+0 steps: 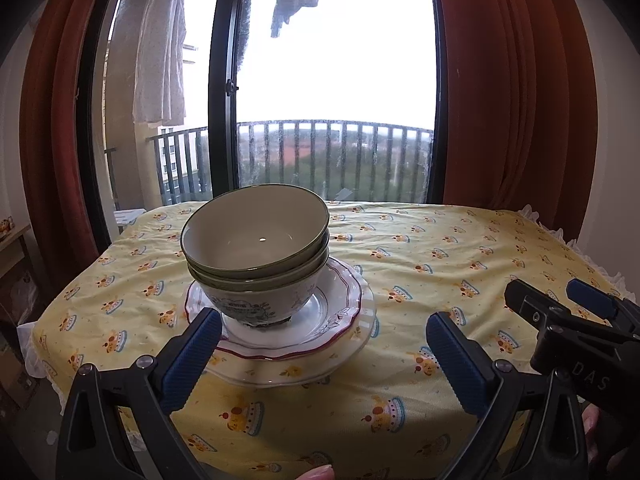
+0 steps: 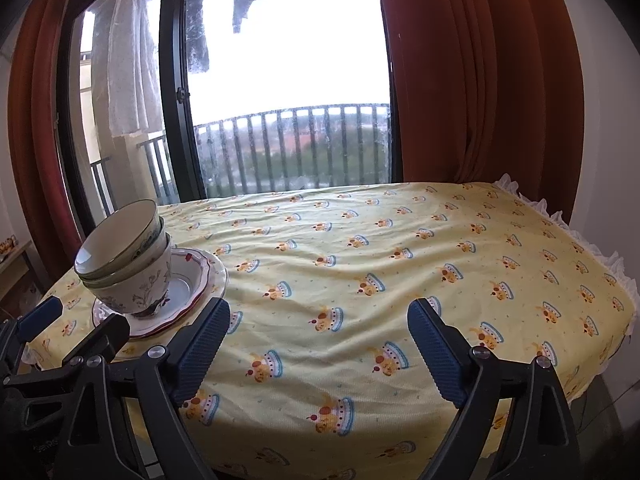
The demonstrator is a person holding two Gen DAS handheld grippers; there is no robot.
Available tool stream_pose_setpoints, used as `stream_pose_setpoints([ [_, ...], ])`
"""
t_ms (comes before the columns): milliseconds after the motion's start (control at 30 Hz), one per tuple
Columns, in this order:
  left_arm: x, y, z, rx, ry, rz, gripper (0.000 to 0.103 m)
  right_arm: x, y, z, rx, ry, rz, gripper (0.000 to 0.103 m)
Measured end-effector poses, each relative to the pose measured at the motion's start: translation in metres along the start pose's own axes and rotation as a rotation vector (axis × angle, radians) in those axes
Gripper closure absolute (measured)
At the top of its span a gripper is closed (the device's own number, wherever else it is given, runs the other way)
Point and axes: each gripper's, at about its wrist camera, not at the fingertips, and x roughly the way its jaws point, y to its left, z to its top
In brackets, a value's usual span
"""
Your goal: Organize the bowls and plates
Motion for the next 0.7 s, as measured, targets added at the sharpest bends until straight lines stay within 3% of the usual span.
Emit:
stream_pose_setpoints([
  [700,0.0011,0.0042,-0.0021,-0.008,0.013,-0.015,0.0,-0.0004,0.0056,-0.0045,-0.014,0.002,-0.033,0.01],
])
